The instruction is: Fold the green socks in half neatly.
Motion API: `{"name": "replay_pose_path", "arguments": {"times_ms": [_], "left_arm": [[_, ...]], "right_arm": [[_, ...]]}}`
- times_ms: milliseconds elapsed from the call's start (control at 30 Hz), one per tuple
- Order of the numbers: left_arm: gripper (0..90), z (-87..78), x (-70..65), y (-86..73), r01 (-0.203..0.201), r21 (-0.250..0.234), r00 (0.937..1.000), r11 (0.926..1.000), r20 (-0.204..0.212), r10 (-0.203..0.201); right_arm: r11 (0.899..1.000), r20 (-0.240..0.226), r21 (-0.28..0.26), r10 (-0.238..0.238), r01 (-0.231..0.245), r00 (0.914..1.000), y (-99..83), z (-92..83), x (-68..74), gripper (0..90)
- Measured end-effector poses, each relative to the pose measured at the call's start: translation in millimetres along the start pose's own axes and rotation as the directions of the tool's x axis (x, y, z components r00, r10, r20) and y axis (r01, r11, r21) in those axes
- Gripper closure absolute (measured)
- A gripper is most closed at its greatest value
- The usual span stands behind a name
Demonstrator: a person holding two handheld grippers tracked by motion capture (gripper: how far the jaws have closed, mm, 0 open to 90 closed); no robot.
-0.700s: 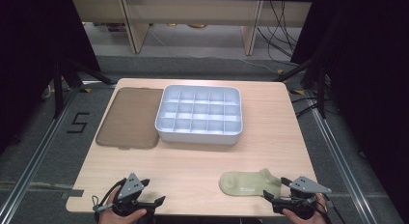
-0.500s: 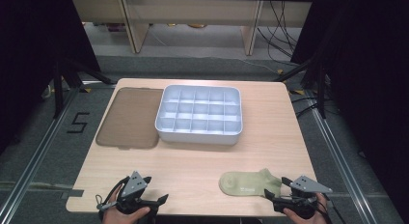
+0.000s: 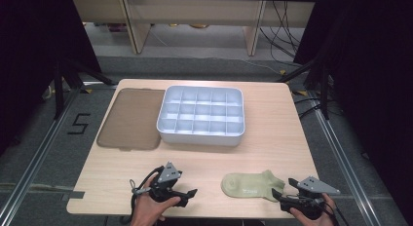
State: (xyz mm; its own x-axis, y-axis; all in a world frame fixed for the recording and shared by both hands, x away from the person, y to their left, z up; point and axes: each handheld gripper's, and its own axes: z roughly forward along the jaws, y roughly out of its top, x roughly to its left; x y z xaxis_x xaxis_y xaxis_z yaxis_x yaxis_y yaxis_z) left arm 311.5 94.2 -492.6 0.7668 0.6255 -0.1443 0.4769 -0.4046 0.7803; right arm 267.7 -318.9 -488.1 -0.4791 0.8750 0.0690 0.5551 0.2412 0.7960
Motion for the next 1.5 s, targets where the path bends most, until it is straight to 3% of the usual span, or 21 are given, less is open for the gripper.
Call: {"name": "replay_pose_path", "arguments": {"times_ms": [100, 300, 367, 433, 533, 567, 700, 867, 933, 1033, 1067, 1133, 1167, 1200, 1233, 1267, 1300, 1400, 1433, 1467, 1500], "left_arm": [[28.7, 13.2, -4.6, 8.8, -0.038, 0.02, 0.999, 0.9991, 0.024, 0.038], [32.4, 41.9, -18.7, 25.8, -0.053, 0.041, 0.9978, 0.9978, 0.042, 0.051], [32.6, 50.4, -22.2, 30.2, -0.054, 0.045, 0.997, 0.9975, 0.058, 0.051], [31.7, 58.3, -25.2, 33.1, -0.026, 0.047, 0.9963, 0.9985, 0.083, 0.022], [31.2, 66.7, -28.1, 36.7, -0.055, 0.067, 0.9959, 0.9962, 0.076, 0.05], [31.3, 70.4, -29.8, 37.5, -0.039, 0.061, 0.9965, 0.9974, 0.076, 0.035], [37.3, 79.6, -32.5, 42.9, -0.089, 0.073, 0.9938, 0.9933, 0.073, 0.084], [38.5, 89.3, -35.2, 46.7, -0.083, 0.085, 0.9935, 0.993, 0.085, 0.076], [38.8, 93.3, -37.5, 46.8, -0.085, 0.092, 0.9932, 0.9921, 0.087, 0.077], [39.5, 97.6, -39.9, 46.2, -0.111, 0.111, 0.9922, 0.9876, 0.069, 0.104], [40.7, 99.5, -39.5, 46.0, -0.124, 0.11, 0.99, 0.9862, 0.08, 0.116], [42.6, 100.3, -40.7, 46.2, -0.133, 0.117, 0.9895, 0.9842, 0.072, 0.125], [43.6, 101.1, -40.2, 46.5, -0.132, 0.111, 0.9892, 0.9849, 0.078, 0.124], [44.2, 101.2, -40.5, 46.5, -0.118, 0.114, 0.991, 0.9864, 0.076, 0.11], [45.7, 101.5, -40.5, 46.5, -0.119, 0.111, 0.991, 0.9867, 0.074, 0.111], [47.4, 101.4, -40.6, 46.8, -0.133, 0.108, 0.9893, 0.9852, 0.075, 0.125], [49.8, 101.9, -41.3, 46.7, -0.14, 0.107, 0.9878, 0.9843, 0.082, 0.132], [56.4, 101.0, -44.3, 46.0, -0.15, 0.105, 0.9867, 0.9831, 0.079, 0.142], [59.3, 101.0, -44.3, 46.0, -0.15, 0.105, 0.9867, 0.9831, 0.079, 0.142], [63.2, 100.1, -45.1, 45.3, -0.142, 0.104, 0.987, 0.9844, 0.091, 0.133], [66.0, 100.1, -45.1, 45.3, -0.142, 0.104, 0.987, 0.9844, 0.091, 0.133]], "right_arm": [[1.0, 0.022, 0.013, -0.003, 0.002, 0.9998, -0.6, -0.9, -3.2, 26.4], [1.0, 0.044, 0.014, 0.01, -0.01, 0.999, -0.6, -1.0, -10.0, 31.0], [1.0, 0.048, 0.01, 0.006, -0.006, 0.9988, -0.8, 0.5, -12.8, 32.0], [1.0, 0.045, 0.014, 0.011, -0.011, 0.9989, -0.6, 0.8, -14.4, 32.8], [1.0, 0.041, 0.025, 0.013, -0.014, 0.9991, -0.6, 2.8, -15.8, 33.7], [1.0, 0.042, 0.021, 0.016, -0.017, 0.999, -1.1, 4.2, -16.0, 33.7], [1.0, 0.043, 0.018, 0.005, -0.006, 0.9991, 0.0, 5.4, -17.3, 33.7], [0.999, 0.041, 0.03, -0.021, 0.019, 0.999, 1.4, 8.5, -15.0, 34.0], [0.999, 0.035, 0.043, -0.009, 0.008, 0.9993, 2.0, 10.7, -14.4, 34.4], [0.999, 0.033, 0.046, -0.025, 0.023, 0.9991, 3.5, 15.6, -15.2, 36.8], [0.998, 0.031, 0.058, 0.015, -0.017, 0.9994, 3.5, 17.9, -12.1, 37.4], [0.996, 0.016, 0.081, 0.042, -0.043, 0.999, 4.1, 21.1, -11.4, 39.9], [0.998, 0.004, 0.07, 0.006, -0.006, 1.0, 4.7, 23.3, -15.3, 41.0], [0.997, 0.011, 0.075, 0.01, -0.011, 0.9999, 4.6, 24.7, -14.8, 41.5], [0.996, 0.002, 0.089, 0.009, -0.009, 1.0, 4.7, 26.4, -15.5, 42.4], [0.994, 0.015, 0.103, 0.039, -0.041, 0.9991, 4.5, 26.5, -13.0, 44.0], [0.995, 0.01, 0.102, 0.002, -0.003, 0.9999, 4.9, 28.6, -16.8, 45.9], [0.991, 0.002, 0.135, -0.006, 0.005, 1.0, 4.8, 34.2, -18.5, 49.5], [0.99, 0.003, 0.134, -0.054, 0.053, 0.9985, 3.7, 37.5, -21.0, 50.3], [0.991, 0.005, 0.136, -0.013, 0.013, 0.9999, 3.4, 37.7, -19.7, 52.6], [0.991, 0.005, 0.136, -0.013, 0.013, 0.9999, 3.4, 37.7, -19.7, 52.6]]}}
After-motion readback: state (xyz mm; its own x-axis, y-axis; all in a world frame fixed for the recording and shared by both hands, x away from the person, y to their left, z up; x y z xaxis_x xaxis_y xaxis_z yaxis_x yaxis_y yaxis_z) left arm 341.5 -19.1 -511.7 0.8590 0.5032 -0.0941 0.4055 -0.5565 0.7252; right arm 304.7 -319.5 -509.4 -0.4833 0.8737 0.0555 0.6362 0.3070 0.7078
